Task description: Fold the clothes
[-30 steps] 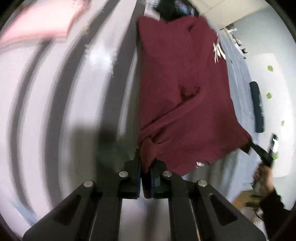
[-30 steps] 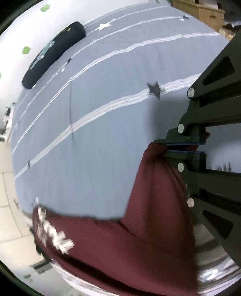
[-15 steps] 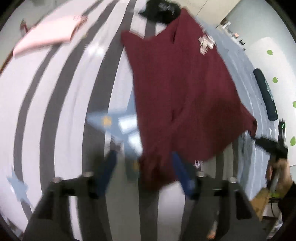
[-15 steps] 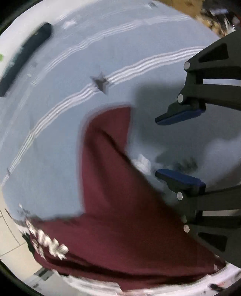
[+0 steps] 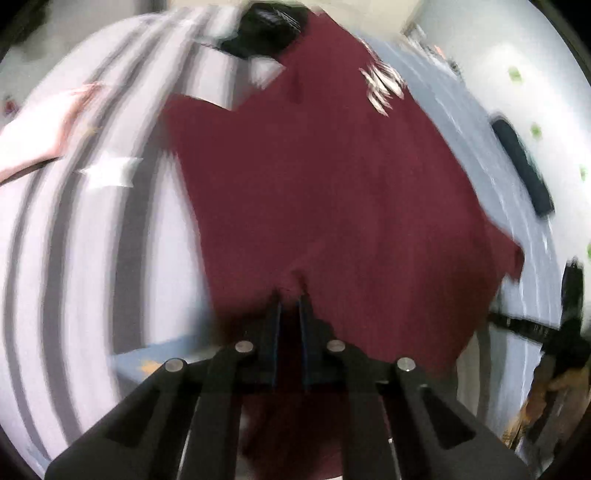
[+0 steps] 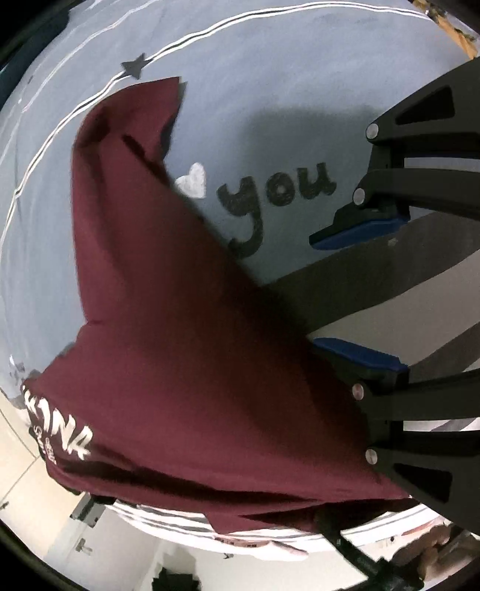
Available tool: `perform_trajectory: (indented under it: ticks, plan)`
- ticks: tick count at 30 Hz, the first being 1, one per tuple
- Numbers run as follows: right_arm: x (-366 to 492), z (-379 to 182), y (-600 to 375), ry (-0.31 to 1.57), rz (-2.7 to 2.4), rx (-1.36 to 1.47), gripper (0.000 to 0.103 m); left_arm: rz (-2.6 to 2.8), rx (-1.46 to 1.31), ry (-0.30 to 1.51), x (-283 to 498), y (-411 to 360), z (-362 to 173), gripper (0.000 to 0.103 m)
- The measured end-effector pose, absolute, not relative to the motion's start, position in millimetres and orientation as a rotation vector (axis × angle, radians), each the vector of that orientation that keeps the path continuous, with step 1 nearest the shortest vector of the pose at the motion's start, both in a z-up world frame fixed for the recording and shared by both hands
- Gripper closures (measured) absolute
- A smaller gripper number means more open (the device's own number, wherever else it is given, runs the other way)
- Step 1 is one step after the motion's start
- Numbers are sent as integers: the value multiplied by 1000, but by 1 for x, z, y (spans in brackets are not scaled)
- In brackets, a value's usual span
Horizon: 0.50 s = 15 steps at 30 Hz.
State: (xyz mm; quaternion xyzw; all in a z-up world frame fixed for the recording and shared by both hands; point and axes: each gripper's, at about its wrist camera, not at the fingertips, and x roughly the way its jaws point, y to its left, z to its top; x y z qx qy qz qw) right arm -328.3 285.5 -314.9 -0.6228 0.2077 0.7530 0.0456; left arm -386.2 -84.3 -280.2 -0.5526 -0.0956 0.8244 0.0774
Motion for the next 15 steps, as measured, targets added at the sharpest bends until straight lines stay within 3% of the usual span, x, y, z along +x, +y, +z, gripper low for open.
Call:
perform_trajectory:
  ticks: [5,10,15]
  plan:
    - [-332,-293,273,633,2381,-1856,57,2667,-1734,-521,-362,-179,-271,96]
    - [-348,-270,227,607,2552,-1902,57,2666,-1651,-487,-350,-186,-266,96]
    - [-372,-255,140,529,2757,-2048,54,2627,-1611,-689,-360,-187,-273,97]
